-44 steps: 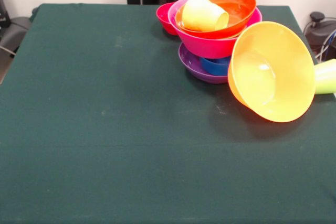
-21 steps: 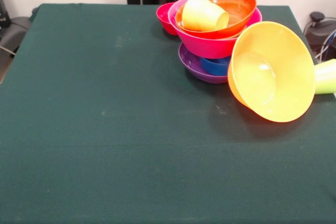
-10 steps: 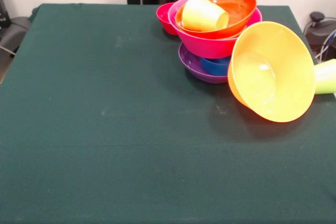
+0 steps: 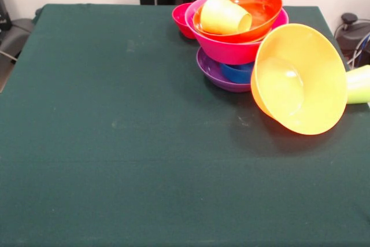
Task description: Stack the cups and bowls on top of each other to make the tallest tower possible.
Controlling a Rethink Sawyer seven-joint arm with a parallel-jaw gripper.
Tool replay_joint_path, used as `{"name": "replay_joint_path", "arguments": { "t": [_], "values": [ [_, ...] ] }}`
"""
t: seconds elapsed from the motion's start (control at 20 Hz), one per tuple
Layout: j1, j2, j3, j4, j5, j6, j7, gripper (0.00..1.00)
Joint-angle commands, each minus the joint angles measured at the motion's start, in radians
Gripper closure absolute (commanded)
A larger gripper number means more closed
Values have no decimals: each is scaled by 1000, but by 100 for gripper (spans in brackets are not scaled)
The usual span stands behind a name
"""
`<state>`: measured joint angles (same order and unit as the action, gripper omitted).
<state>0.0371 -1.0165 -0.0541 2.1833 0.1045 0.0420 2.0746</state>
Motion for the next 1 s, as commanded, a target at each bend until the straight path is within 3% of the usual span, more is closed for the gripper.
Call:
{"name": "replay_joint_path", "arguments": {
  "t": [0.05, 1.0],
  "values": [
    [-27, 20, 39, 37, 12, 13, 162, 100],
    [1, 112, 29, 53, 4, -118, 197, 100]
  ]
}}
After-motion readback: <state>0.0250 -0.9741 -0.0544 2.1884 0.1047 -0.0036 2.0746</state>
